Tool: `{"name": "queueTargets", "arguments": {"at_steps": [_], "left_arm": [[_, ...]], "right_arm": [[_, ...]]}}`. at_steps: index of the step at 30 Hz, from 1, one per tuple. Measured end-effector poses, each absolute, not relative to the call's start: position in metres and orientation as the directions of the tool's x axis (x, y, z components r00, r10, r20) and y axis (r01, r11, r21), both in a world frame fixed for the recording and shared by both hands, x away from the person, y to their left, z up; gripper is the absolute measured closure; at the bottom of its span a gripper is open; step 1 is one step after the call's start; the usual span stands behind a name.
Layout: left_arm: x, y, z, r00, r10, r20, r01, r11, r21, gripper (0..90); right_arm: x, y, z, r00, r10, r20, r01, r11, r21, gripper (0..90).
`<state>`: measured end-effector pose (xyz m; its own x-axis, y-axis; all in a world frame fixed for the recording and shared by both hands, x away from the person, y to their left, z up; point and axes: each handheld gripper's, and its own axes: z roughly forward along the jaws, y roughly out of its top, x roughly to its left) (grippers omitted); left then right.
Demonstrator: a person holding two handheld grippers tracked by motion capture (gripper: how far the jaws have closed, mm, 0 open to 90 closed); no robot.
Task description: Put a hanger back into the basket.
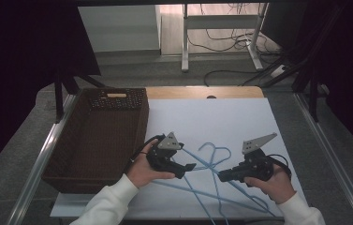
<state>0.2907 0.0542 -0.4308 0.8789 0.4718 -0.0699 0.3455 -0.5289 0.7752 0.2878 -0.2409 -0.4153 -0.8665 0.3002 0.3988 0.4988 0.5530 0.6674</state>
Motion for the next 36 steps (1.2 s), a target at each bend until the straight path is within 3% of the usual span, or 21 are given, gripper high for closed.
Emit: {"name": "queueTargets", "arguments": {"at_steps": [5,11,12,15,23,27,31,36], "left_arm": [[0.292,0.047,-0.434,0.904,0.424,-0.056,0.305,-0.548,0.779,22.5],[0.288,0.039,-0.439,0.946,0.324,-0.010,0.220,-0.620,0.753,30.9],[0.286,0.036,-0.440,0.944,0.329,0.009,0.212,-0.628,0.749,38.3],[0.284,0.034,-0.444,0.943,0.328,0.053,0.187,-0.657,0.730,44.9],[0.281,0.033,-0.444,0.944,0.321,0.079,0.174,-0.686,0.706,79.9],[0.280,0.036,-0.440,0.949,0.312,0.041,0.188,-0.667,0.721,86.0],[0.279,0.041,-0.435,0.943,0.332,0.014,0.211,-0.630,0.747,86.6],[0.276,0.046,-0.431,0.935,0.356,0.007,0.223,-0.602,0.767,86.9]], "right_arm": [[0.288,-0.241,-0.416,-0.867,0.264,0.423,0.494,0.562,0.663,87.2],[0.290,-0.241,-0.417,-0.867,0.232,0.442,0.490,0.563,0.666,87.2],[0.292,-0.242,-0.418,-0.866,0.231,0.444,0.491,0.562,0.665,87.1],[0.294,-0.243,-0.418,-0.866,0.234,0.442,0.492,0.560,0.667,87.1],[0.312,-0.247,-0.417,-0.868,0.250,0.429,0.493,0.532,0.689,86.7],[0.323,-0.248,-0.418,-0.878,0.280,0.388,0.478,0.538,0.694,85.3],[0.329,-0.248,-0.421,-0.878,0.300,0.373,0.479,0.532,0.698,81.4],[0.331,-0.247,-0.421,-0.881,0.347,0.323,0.464,0.498,0.732,67.8]]}}
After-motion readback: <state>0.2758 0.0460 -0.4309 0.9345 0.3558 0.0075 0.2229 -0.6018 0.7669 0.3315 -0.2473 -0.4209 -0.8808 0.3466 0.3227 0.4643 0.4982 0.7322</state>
